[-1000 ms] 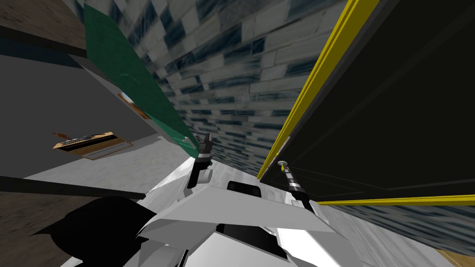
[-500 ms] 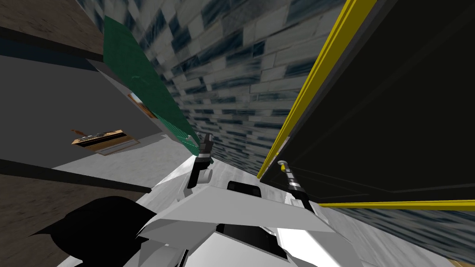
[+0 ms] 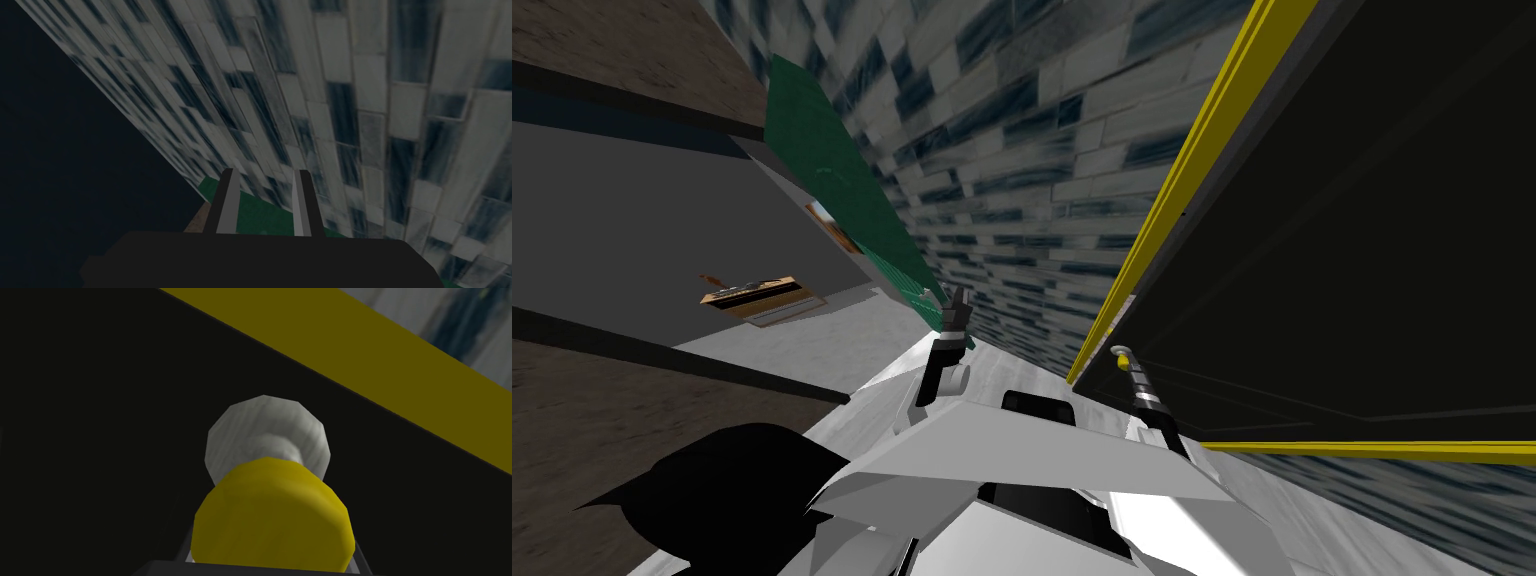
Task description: Pull the door open
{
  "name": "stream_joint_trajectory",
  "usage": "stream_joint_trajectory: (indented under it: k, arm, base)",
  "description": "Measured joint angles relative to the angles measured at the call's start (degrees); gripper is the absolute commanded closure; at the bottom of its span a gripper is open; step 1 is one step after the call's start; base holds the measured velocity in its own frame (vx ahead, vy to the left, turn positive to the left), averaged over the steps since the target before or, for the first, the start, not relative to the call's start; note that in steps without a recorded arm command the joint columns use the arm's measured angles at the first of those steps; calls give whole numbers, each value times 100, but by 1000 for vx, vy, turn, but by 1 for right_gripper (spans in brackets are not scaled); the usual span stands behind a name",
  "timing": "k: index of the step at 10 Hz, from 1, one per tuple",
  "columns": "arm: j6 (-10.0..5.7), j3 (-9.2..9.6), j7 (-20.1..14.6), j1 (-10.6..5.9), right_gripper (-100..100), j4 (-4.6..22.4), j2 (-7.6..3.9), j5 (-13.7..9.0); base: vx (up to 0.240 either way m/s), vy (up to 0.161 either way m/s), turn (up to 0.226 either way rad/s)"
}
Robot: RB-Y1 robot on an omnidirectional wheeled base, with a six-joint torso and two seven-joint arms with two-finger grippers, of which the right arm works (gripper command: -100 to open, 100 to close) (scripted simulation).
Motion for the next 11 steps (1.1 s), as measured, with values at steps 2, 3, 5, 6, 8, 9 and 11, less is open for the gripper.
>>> stream_joint_trajectory:
  k: [2, 3, 5, 6, 8, 9, 11]
  arm:
    - [29, 7, -254, 7, 100, -19, 5, -73]
    - [27, 11, -361, -9, 100, 6, 8, -98]
    - [81, 15, -659, 9, 100, -46, 9, -215]
    - [92, 20, -790, -5, 100, -39, 16, -245]
    - [76, 32, -1056, -41, 100, 27, 22, -320]
    - [94, 38, -1202, -25, 100, 3, 22, -368]
    - [107, 45, -1457, -60, 100, 52, 23, -443]
  base:
    - [-35, -18, 49]
    - [-32, -13, 66]
    - [-47, -23, 68]
    - [-47, -19, 70]
    - [-37, -15, 44]
    - [-33, -9, 39]
    - [-42, -21, 73]
